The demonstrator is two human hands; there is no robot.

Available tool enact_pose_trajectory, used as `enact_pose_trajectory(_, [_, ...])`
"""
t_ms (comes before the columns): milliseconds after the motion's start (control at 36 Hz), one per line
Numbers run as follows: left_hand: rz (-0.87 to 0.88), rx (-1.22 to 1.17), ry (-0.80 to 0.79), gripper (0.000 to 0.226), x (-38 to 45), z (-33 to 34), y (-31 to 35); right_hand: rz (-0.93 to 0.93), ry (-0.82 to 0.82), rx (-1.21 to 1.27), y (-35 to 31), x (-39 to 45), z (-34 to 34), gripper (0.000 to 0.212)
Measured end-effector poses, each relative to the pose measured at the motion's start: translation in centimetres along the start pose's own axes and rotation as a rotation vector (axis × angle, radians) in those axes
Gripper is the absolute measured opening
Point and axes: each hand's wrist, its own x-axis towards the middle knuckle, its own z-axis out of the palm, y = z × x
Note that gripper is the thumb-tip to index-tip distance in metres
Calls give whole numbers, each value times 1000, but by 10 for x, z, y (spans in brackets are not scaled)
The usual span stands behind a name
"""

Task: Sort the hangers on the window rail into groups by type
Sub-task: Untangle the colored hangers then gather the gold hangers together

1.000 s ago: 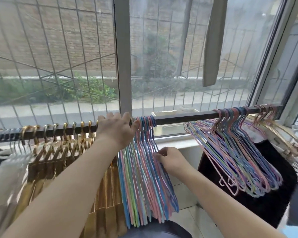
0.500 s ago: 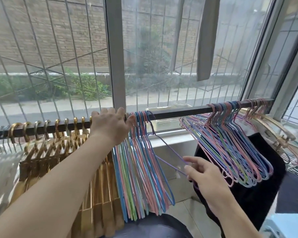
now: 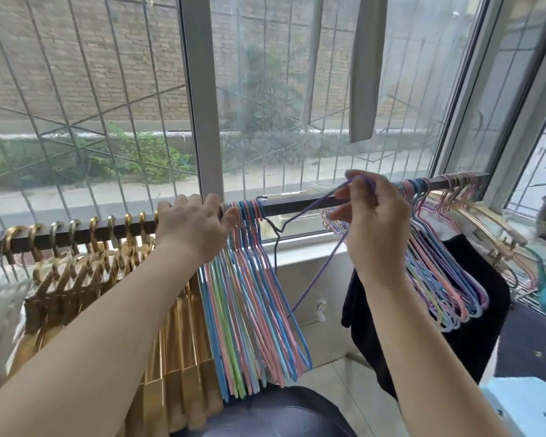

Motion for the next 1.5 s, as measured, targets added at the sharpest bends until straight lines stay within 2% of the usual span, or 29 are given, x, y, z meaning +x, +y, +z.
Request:
enact_pose_trajectory(167, [-1, 10, -12, 67, -2, -1, -1, 16, -222, -253, 36, 5, 21, 23])
enact_pose_trajectory(306, [1, 11, -9, 68, 1, -4, -1, 184, -203, -316, 80, -30, -9, 19])
enact_pose_trajectory(417, [11, 25, -16, 68, 0, -4, -2, 340, -322, -378, 90, -53, -31, 15])
enact_pose_trajectory(528, [9, 19, -23, 71, 0, -5, -3, 412, -303, -356, 78, -55, -58, 12])
enact_pose_trajectory(667, [-39, 91, -132, 82, 0, -15, -2, 382, -290, -266, 39, -38, -78, 10])
enact_pose_trajectory(722, [-3, 75, -97, 78, -8, -23, 13, 341, -306, -265, 23, -33, -88, 12])
enact_pose_trajectory(806, [192, -276, 54, 64, -42, -42, 63, 305, -301, -236, 7, -29, -108, 14])
enact_pose_trajectory(833, [229, -486, 9, 58, -61, -50, 82, 293, -296, -207, 4, -29, -113, 15])
enact_pose_trajectory(861, [241, -727, -117, 52, -81, -57, 103, 290, -281, -176, 2, -29, -118, 15])
enact_pose_trajectory(917, [246, -1120, -454, 43, -123, -61, 139, 288, -257, -129, 0, -30, -126, 16])
enact_pose_trajectory(944, [278, -1201, -512, 40, -140, -56, 155, 300, -256, -127, 2, -32, -129, 15])
enact_pose_trajectory(1000, [327, -1240, -488, 41, -170, -30, 183, 345, -258, -166, 12, -40, -135, 15])
enact_pose_trajectory(1083, [239, -1264, -625, 54, -197, 6, 204, 415, -269, -208, 30, -55, -146, 15])
enact_pose_trajectory(1139, [218, -1243, -753, 51, -209, 27, 210, 446, -287, -199, 40, -65, -156, 16])
enact_pose_trajectory(1222, [330, -1087, -797, 34, -217, 52, 210, 480, -308, -158, 47, -73, -170, 18])
enact_pose_trajectory(1306, [408, -958, -849, 27, -223, 70, 210, 548, -291, -49, 53, -74, -181, 22])
enact_pose_trajectory(1389, [560, -777, -775, 26, -233, 83, 211, 599, -285, -6, 60, -74, -190, 24])
enact_pose_trajectory(1500, [642, -712, -528, 26, -248, 91, 207, 627, -211, -6, 75, -77, -198, 27])
